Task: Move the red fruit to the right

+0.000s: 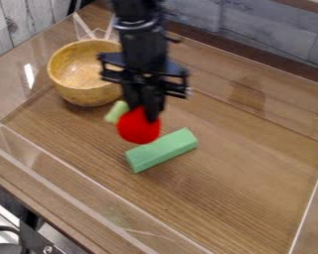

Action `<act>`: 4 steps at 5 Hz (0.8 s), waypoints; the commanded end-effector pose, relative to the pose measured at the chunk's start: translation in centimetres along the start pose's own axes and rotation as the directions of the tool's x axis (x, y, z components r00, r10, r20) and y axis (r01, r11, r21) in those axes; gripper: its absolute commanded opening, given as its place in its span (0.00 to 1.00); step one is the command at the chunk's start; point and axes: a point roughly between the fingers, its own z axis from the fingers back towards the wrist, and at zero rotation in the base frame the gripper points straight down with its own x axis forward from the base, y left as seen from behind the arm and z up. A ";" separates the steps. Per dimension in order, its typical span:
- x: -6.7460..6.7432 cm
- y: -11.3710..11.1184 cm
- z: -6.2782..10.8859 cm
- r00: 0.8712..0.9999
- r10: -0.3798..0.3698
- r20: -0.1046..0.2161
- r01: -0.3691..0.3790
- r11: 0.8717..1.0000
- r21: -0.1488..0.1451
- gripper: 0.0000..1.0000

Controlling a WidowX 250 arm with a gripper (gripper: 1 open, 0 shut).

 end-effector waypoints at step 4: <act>0.4 -13.5 -1.2 0.993 -0.080 0.084 0.086 0.993 -0.077 0.00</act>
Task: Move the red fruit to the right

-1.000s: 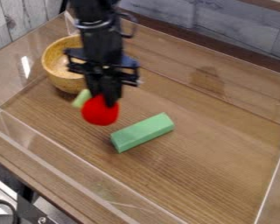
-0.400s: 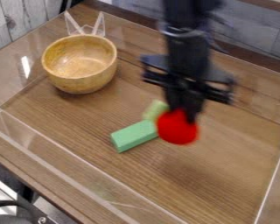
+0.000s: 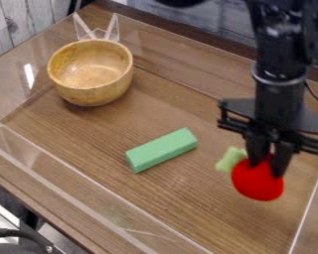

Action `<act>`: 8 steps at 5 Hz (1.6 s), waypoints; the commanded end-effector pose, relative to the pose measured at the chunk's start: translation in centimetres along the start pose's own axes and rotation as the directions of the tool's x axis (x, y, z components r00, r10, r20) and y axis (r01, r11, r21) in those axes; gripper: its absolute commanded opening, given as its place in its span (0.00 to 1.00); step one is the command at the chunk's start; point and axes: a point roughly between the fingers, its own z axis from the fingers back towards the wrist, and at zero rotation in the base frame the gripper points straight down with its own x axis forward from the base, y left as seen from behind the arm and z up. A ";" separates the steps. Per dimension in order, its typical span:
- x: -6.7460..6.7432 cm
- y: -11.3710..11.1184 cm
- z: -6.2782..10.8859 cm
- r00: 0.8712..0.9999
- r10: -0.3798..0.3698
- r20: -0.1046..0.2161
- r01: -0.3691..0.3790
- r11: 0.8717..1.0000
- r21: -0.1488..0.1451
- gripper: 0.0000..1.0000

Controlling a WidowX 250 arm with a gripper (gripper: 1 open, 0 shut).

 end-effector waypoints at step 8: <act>2.3 0.5 -5.3 0.996 0.021 0.087 -0.017 0.998 -0.054 1.00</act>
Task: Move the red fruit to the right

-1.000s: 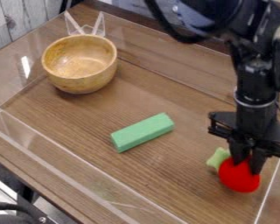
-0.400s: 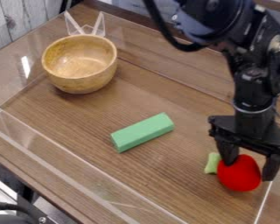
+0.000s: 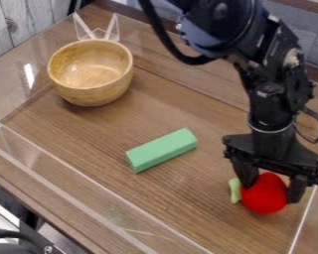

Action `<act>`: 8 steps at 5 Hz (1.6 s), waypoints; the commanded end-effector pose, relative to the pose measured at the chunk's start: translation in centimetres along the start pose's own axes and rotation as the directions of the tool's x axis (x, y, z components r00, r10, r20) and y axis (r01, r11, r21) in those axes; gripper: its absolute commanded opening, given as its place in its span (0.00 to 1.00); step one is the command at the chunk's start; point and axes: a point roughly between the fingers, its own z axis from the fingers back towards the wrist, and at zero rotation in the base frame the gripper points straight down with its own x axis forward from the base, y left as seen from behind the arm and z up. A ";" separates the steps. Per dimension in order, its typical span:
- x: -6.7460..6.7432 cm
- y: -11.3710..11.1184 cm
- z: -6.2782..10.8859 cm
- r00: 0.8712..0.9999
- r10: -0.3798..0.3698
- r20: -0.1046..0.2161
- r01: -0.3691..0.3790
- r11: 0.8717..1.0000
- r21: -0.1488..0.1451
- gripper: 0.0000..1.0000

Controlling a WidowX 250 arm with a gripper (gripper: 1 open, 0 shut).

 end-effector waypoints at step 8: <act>7.4 4.9 7.2 0.984 -0.143 0.107 0.142 0.990 0.013 0.00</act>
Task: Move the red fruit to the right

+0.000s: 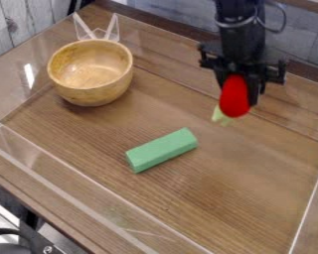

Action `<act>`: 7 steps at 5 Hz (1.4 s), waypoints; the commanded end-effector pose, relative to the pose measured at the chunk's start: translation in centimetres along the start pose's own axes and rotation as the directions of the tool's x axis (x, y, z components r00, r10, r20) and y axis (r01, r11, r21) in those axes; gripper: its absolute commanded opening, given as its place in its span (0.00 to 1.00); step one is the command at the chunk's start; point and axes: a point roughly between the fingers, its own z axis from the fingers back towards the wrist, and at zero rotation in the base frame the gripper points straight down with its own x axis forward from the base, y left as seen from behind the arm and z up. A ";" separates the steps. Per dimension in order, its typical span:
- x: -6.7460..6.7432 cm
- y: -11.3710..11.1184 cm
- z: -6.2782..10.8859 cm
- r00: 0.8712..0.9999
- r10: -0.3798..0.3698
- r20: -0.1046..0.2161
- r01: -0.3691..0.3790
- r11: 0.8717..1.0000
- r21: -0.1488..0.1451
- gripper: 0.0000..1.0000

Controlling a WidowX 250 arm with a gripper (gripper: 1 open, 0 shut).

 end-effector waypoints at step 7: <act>5.7 1.2 -2.5 0.995 0.019 0.094 -0.024 0.998 0.057 1.00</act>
